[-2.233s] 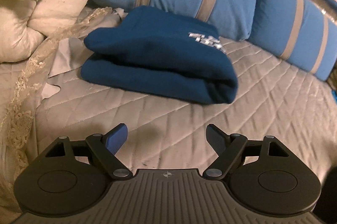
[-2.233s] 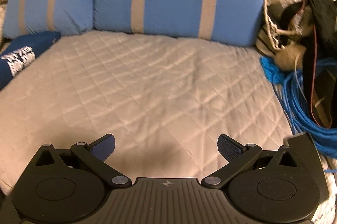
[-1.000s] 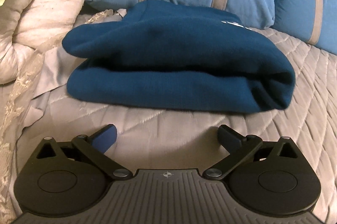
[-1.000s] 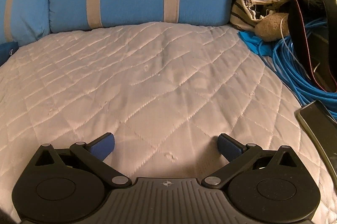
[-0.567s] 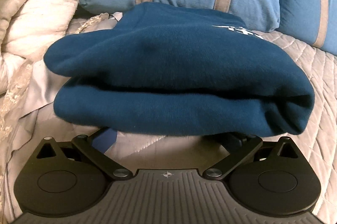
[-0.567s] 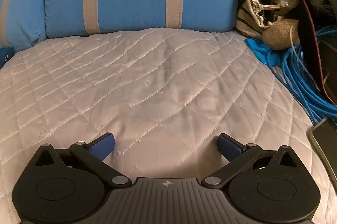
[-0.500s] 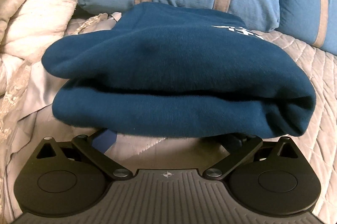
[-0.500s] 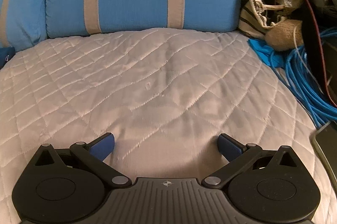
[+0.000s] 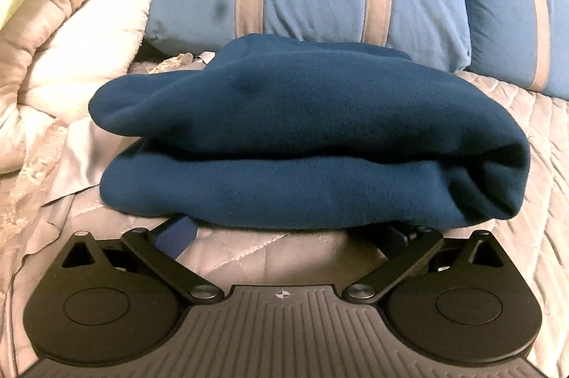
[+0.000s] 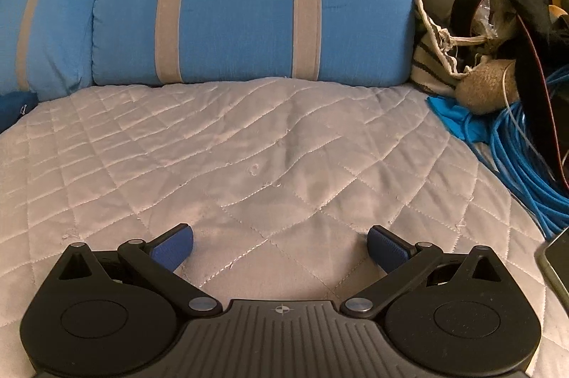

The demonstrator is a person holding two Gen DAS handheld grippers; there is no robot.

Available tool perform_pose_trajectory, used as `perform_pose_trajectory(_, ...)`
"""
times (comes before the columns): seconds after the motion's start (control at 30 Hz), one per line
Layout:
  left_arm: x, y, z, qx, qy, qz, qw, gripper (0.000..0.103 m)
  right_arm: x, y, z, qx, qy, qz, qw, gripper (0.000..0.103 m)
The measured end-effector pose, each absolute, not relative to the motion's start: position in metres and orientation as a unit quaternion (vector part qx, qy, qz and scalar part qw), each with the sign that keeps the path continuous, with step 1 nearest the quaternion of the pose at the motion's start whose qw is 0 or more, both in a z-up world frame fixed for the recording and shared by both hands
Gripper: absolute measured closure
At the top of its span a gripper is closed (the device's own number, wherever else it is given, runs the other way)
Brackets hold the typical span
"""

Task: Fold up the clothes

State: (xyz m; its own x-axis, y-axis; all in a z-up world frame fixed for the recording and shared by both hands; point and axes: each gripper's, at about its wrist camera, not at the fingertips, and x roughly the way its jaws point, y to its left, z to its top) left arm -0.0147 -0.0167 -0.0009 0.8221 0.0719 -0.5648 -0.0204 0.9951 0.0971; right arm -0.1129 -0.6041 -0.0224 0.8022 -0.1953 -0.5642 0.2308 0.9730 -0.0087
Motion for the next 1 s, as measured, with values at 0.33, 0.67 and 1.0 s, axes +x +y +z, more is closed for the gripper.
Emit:
perform_pose_trajectory(0.33, -0.0146, -0.0133, -0.0002, 0.035, 0.296, 0.020, 0.954, 0.000, -0.1139, -0.6048, -0.0224, 0.034, 0.291, -0.115, 0.949, 0.000)
perform_pose_trajectory(0.67, -0.0151, -0.0116, -0.0009, 0.032, 0.296, 0.019, 0.955, 0.000, -0.1142, -0.6044, -0.0224, 0.034, 0.292, -0.116, 0.949, 0.000)
perform_pose_trajectory(1.0, -0.0198, -0.0172, -0.0013, 0.049, 0.285, 0.041, 0.956, 0.000, -0.1188, -0.6012, -0.0210, 0.024, 0.278, -0.139, 0.950, 0.000)
